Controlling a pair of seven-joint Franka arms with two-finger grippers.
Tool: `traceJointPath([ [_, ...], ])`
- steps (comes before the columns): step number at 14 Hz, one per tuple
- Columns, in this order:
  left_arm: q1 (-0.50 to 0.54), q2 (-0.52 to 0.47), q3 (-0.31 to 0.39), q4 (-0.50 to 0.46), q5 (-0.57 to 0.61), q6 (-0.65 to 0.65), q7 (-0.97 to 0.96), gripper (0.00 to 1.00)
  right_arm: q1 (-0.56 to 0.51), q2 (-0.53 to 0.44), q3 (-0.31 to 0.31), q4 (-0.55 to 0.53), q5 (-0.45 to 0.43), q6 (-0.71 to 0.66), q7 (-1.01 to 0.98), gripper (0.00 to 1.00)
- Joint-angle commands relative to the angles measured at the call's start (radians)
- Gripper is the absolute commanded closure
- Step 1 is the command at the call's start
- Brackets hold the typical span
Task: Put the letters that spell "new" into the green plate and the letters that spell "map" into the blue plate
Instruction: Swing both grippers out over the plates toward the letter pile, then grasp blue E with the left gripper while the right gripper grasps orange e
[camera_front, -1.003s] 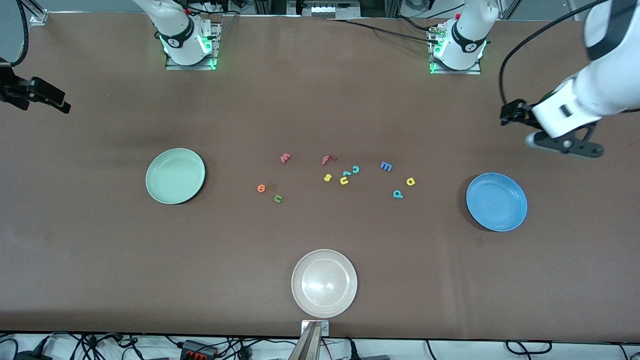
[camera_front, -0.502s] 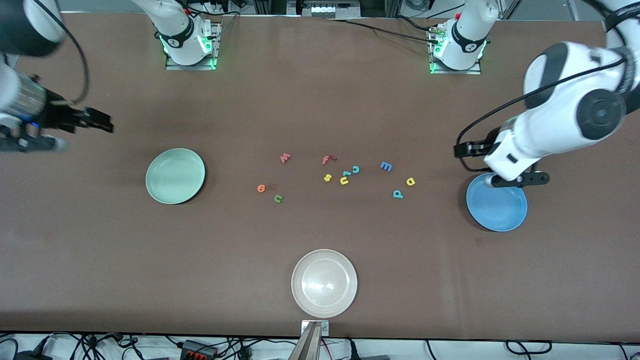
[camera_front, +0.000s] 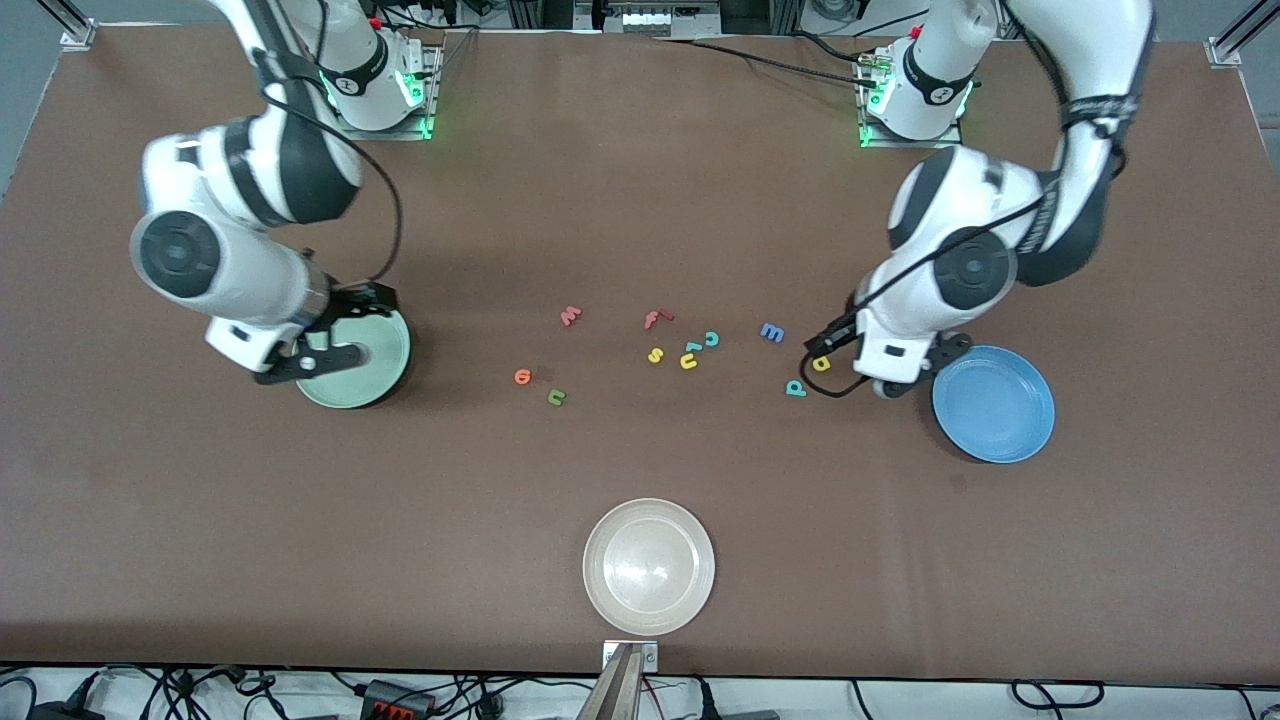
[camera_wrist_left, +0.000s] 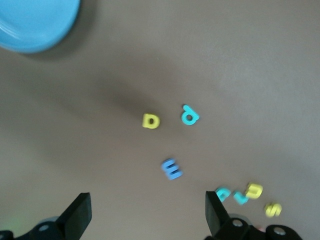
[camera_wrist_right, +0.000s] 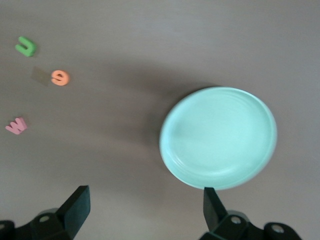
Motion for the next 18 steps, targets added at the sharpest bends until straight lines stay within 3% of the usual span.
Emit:
traceJointPath([
  [1, -0.010, -0.017, -0.029, -0.163, -0.020, 0.201, -0.123, 0.00, 0.076, 0.079, -0.007, 0.034, 0.050, 0.041, -0.009, 0.00],
  [5, -0.037, 0.083, -0.043, -0.214, -0.020, 0.338, -0.126, 0.01, 0.171, 0.151, -0.007, 0.036, 0.059, 0.127, 0.005, 0.00],
  [8, -0.042, 0.153, -0.043, -0.214, -0.020, 0.425, -0.187, 0.24, 0.194, 0.222, -0.007, 0.036, 0.059, 0.236, 0.006, 0.00],
  [11, -0.053, 0.179, -0.043, -0.214, -0.019, 0.457, -0.209, 0.41, 0.210, 0.280, -0.005, 0.037, 0.059, 0.366, 0.006, 0.12],
  [13, -0.056, 0.175, -0.045, -0.214, -0.019, 0.456, -0.224, 0.48, 0.210, 0.298, -0.007, 0.037, 0.059, 0.409, 0.015, 0.28],
  [15, -0.056, 0.172, -0.046, -0.214, -0.019, 0.451, -0.230, 0.57, 0.220, 0.328, -0.007, 0.037, 0.059, 0.457, 0.044, 0.28],
  [18, -0.059, 0.166, -0.071, -0.218, -0.019, 0.444, -0.284, 0.57, 0.233, 0.352, -0.007, 0.039, 0.059, 0.491, 0.055, 0.30],
])
